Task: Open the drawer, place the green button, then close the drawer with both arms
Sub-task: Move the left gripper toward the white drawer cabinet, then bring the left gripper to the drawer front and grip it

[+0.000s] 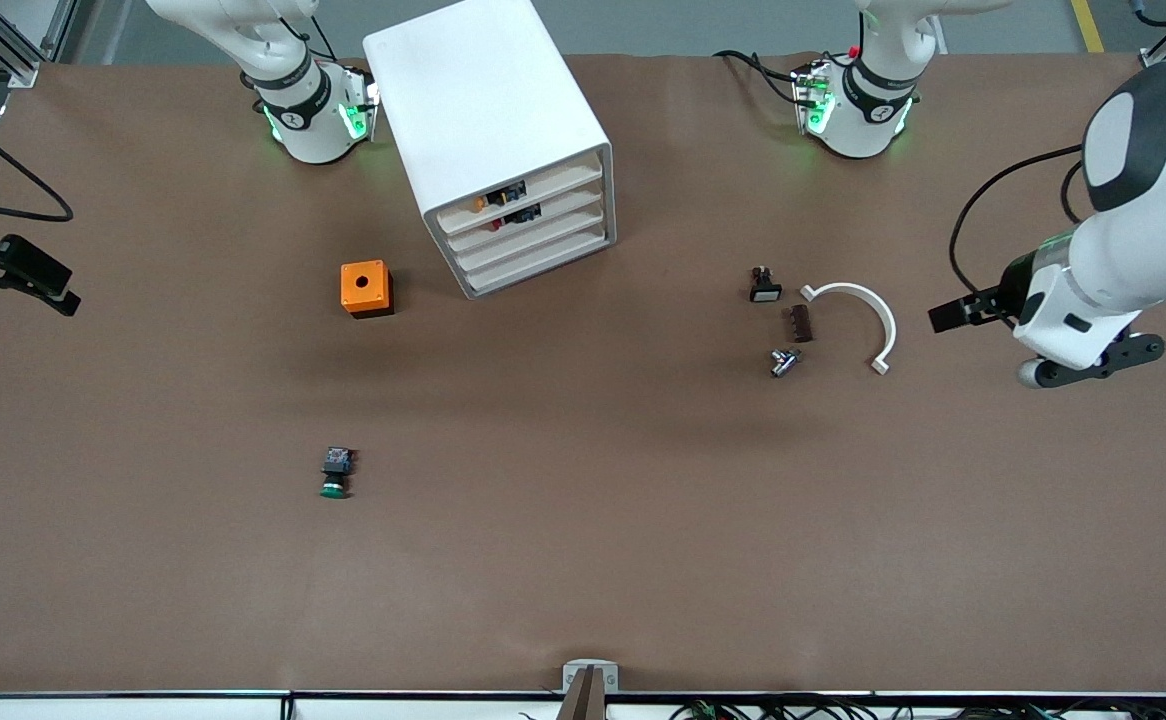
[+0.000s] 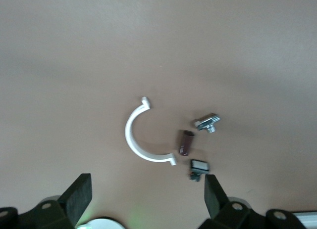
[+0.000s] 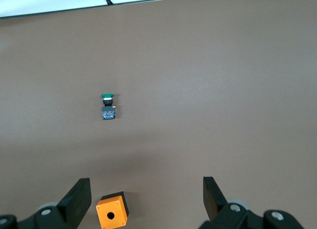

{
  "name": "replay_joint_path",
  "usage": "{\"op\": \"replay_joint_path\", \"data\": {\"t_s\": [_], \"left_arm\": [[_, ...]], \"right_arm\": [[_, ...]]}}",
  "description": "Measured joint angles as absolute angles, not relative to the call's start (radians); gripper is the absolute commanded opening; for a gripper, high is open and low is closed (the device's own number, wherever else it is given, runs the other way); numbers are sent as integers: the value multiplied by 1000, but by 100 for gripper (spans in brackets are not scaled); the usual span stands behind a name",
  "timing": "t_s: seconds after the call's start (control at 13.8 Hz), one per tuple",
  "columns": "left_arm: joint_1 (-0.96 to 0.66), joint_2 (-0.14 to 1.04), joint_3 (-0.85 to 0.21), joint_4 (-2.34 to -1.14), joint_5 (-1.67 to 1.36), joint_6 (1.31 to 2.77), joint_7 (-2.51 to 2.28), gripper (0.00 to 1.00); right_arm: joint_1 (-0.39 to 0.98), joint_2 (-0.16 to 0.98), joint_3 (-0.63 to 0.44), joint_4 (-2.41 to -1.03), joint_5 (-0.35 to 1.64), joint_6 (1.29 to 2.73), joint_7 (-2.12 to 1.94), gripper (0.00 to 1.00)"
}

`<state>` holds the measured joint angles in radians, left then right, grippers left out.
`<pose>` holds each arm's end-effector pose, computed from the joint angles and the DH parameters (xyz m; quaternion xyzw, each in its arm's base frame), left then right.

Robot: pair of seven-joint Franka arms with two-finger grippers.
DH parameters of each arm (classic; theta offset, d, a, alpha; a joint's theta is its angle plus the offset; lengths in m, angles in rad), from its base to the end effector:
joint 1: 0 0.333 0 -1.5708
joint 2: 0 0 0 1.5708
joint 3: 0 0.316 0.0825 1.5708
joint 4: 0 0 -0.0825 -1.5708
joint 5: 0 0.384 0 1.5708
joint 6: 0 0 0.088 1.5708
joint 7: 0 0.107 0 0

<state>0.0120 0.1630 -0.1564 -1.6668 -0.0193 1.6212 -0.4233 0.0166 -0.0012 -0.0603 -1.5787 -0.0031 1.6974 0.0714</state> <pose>0.5830 -0.0815 0.4911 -0.9846 -0.1394 0.1052 0.0076 0.5663 -0.0251 0.6333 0.9966 -0.0573 0.0599 0.0007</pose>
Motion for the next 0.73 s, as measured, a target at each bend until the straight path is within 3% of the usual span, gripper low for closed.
{"op": "replay_joint_path", "data": {"t_s": [0.22, 0.73], "left_arm": [[7, 181, -178, -1723, -37, 1655, -544, 100], [-73, 256, -212, -1730, -37, 1662, -860, 100]], "right_arm": [[16, -1, -61, -1579, -3, 1697, 71, 100], [16, -1, -61, -1578, -3, 1697, 71, 100]]}}
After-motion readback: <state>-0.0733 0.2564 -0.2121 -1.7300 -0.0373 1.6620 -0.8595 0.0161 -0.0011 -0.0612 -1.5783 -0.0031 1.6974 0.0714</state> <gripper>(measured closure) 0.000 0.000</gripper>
